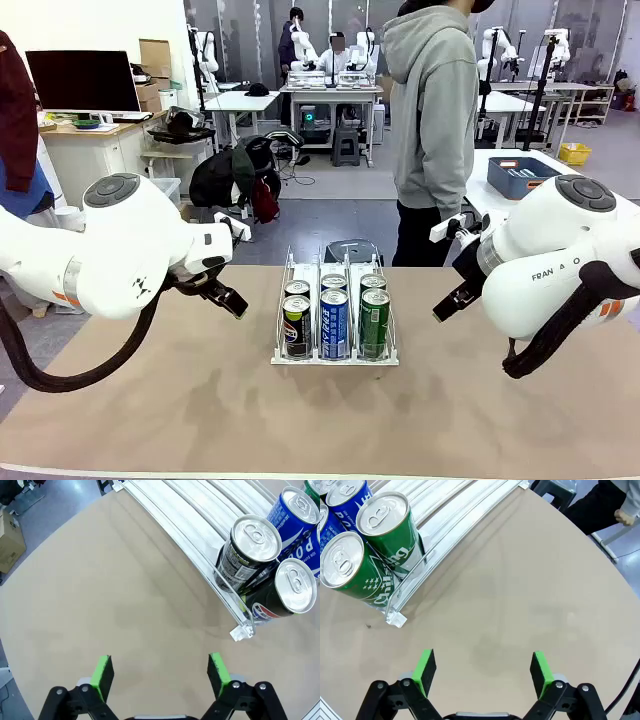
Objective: Fill the beverage cans into the dispenser.
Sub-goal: Pick up the Ionic drink handed by the human.
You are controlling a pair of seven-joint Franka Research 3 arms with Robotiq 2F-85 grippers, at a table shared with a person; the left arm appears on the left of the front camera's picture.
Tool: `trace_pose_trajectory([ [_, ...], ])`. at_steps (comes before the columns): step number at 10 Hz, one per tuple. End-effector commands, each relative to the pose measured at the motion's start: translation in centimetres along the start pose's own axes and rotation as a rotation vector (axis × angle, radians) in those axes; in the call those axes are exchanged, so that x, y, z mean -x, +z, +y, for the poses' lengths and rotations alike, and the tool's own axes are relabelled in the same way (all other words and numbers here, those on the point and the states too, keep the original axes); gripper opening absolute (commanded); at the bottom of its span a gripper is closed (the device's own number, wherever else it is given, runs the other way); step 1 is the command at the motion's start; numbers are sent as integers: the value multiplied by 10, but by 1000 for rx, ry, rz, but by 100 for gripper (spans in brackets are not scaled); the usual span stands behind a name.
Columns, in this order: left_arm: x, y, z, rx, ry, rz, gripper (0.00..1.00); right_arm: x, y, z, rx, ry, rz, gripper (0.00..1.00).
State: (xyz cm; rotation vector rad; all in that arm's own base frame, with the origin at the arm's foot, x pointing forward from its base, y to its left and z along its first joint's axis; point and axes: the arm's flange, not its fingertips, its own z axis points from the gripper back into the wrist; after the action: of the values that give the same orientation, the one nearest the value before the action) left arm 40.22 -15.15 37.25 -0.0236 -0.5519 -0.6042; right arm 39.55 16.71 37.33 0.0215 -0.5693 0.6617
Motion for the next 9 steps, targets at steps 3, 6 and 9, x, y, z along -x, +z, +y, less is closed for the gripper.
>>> trace_pose_trajectory([
  [3,0,0,0,0,0,0,100,0,0,0,0,0,0,100],
  [6,0,0,0,0,0,0,100,0,0,0,0,0,0,100],
  [9,0,0,0,0,0,0,100,0,0,0,0,0,0,100],
])
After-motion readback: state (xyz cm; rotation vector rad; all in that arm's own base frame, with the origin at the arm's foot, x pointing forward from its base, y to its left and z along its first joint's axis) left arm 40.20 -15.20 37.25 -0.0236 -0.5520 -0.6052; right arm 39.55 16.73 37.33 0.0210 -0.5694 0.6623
